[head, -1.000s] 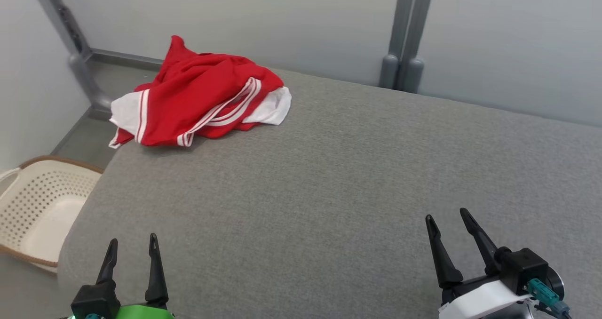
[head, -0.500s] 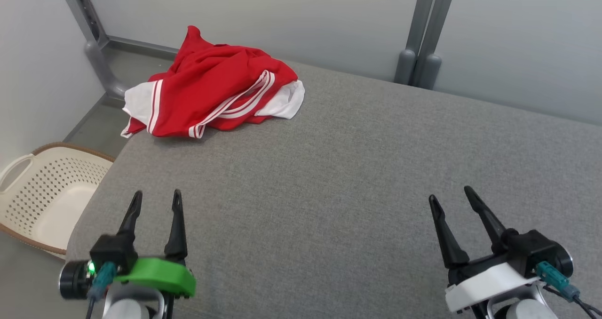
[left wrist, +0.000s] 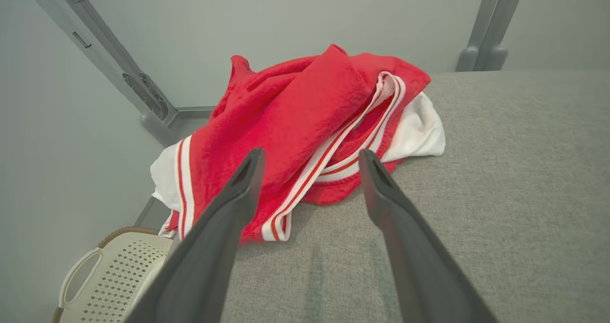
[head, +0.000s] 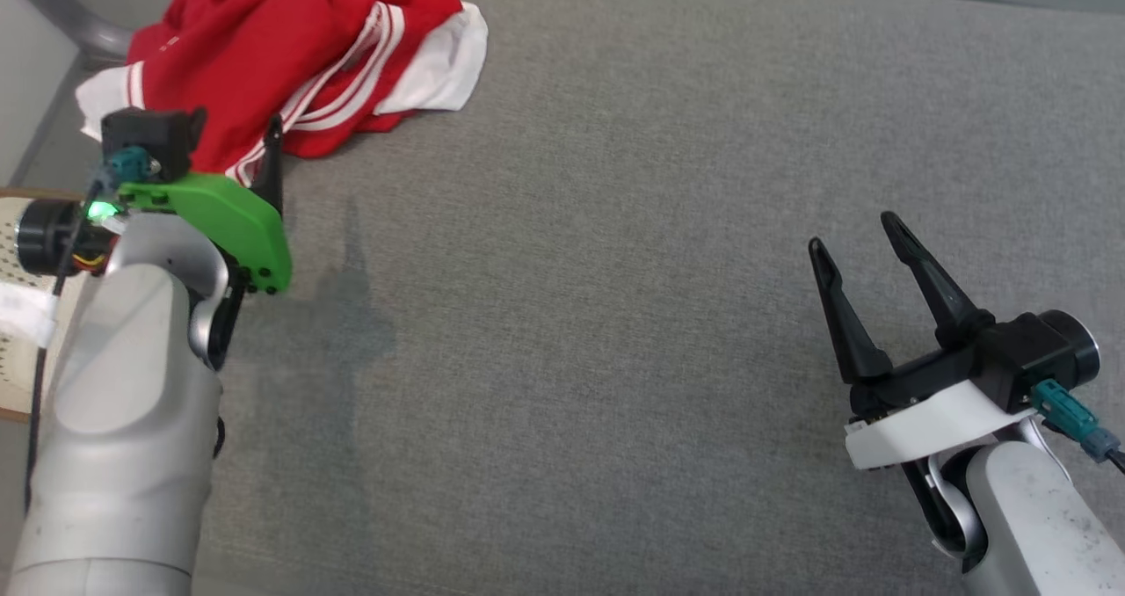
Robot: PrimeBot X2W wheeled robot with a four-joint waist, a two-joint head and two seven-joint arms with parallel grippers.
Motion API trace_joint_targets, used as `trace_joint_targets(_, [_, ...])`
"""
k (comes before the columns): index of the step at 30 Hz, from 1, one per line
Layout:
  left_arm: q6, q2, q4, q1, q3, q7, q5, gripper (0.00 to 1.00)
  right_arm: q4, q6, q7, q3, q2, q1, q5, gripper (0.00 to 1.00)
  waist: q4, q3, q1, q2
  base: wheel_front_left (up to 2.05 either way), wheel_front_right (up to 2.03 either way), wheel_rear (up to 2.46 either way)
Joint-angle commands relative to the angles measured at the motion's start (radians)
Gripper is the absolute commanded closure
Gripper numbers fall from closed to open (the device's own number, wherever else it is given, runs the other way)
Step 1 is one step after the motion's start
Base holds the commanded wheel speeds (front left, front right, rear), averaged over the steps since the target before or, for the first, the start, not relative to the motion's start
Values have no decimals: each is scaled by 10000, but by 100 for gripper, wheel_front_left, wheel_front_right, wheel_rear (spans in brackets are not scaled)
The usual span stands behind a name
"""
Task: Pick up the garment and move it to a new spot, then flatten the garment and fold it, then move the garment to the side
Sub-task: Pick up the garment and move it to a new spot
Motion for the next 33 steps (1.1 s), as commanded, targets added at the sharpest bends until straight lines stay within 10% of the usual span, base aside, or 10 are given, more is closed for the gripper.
trace_joint_targets(1, [-30, 122, 321, -370, 25, 26, -157, 0, -41, 1, -31, 9, -81, -249, 78, 0, -1392, 1753, -1, 0, 0, 0, 0])
trace_joint_targets(19, [977, 1506, 3473, -2543, 392, -584, -251, 0, -99, 1, -31, 183, -281, -319, 128, 0, -1822, 2044, -1, 0, 0, 0, 0])
trace_joint_targets(20, [1036, 1562, 3573, -2596, 429, -615, -286, 9, -100, 1, -31, 188, -296, -299, 129, 0, -1801, 2070, -1, 0, 0, 0, 0])
trace_joint_targets(21, [1039, 1593, 3666, -2636, 440, -626, -317, 51, -101, 1, -31, 196, -310, -292, 127, 0, -1783, 2096, -1, 0, 0, 0, 0])
trace_joint_targets(24, [1051, 1661, 3898, -2722, 445, -778, -324, 100, -91, 1, -33, 183, -353, -285, 137, 0, -1712, 2140, -1, 0, 0, 0, 0])
trace_joint_targets(33, [494, 1606, 4002, -2854, -85, -1358, -92, 100, 92, 1, -31, -1, -258, -16, 170, 0, -1374, 1604, -1, 0, 0, 0, 0])
